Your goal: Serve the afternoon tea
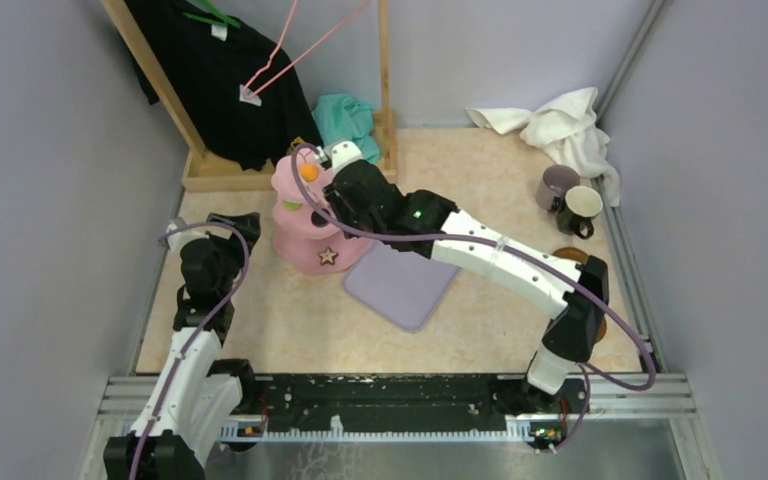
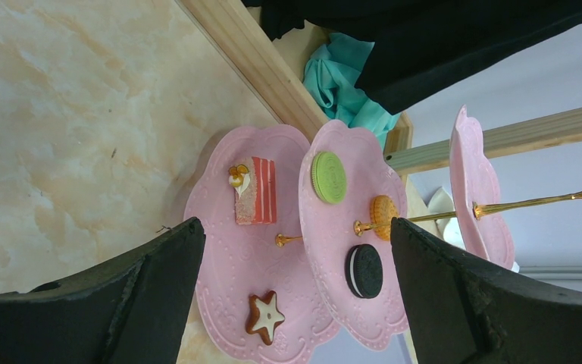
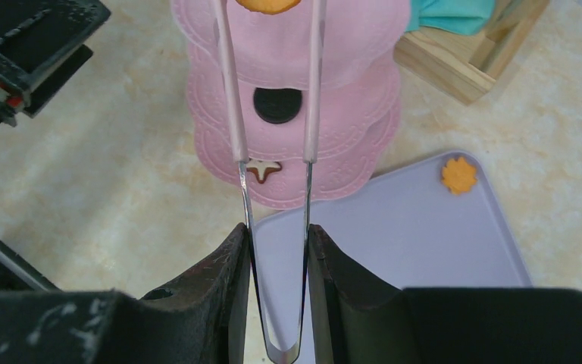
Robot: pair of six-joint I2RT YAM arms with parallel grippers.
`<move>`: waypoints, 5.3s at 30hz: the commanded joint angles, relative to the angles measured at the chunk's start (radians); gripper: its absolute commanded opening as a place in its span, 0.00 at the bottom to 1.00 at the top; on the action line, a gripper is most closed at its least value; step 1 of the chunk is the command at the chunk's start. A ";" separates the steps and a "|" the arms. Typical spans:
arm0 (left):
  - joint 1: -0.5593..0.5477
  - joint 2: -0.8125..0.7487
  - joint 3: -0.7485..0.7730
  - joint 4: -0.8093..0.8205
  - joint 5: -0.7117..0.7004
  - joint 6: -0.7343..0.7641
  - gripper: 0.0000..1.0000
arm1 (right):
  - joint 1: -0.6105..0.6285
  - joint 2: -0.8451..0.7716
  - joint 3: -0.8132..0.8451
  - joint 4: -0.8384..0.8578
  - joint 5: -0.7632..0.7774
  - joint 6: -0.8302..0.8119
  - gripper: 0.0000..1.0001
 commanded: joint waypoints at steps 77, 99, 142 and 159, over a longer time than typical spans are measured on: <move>0.001 -0.013 0.009 0.030 -0.015 0.020 0.97 | 0.006 0.268 0.419 -0.064 0.005 -0.030 0.34; 0.001 -0.011 0.009 0.029 -0.015 0.022 0.97 | 0.047 0.163 0.310 -0.024 0.047 -0.046 0.33; 0.003 -0.020 0.001 0.032 -0.011 0.028 0.97 | 0.148 -0.523 -0.609 0.120 0.362 0.163 0.27; 0.003 -0.014 -0.002 0.035 -0.014 0.030 0.97 | -0.167 -0.390 -0.898 0.447 0.116 0.168 0.27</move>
